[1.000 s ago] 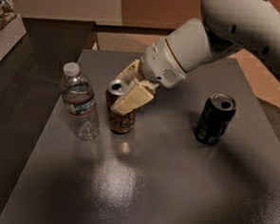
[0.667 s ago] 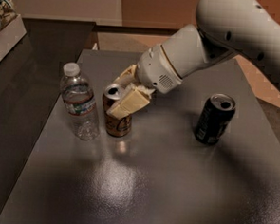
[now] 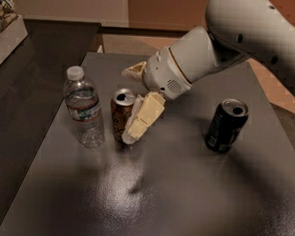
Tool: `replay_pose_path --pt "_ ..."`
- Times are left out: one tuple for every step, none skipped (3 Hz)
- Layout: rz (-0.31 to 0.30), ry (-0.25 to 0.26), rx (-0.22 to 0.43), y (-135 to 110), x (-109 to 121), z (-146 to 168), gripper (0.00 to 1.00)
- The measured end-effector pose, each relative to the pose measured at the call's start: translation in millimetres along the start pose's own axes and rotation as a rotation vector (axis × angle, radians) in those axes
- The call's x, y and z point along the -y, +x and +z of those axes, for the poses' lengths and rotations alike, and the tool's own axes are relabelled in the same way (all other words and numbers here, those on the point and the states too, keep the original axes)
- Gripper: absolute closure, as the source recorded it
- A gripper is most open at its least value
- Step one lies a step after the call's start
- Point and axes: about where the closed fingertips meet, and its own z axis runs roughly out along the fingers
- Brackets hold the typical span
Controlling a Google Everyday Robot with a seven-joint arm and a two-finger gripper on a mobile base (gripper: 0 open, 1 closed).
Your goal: Move orange can near water bottle
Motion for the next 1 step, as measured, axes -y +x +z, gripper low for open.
replay_pose_path --pt "0.000 0.000 0.000 0.0 0.0 0.0 0.00"
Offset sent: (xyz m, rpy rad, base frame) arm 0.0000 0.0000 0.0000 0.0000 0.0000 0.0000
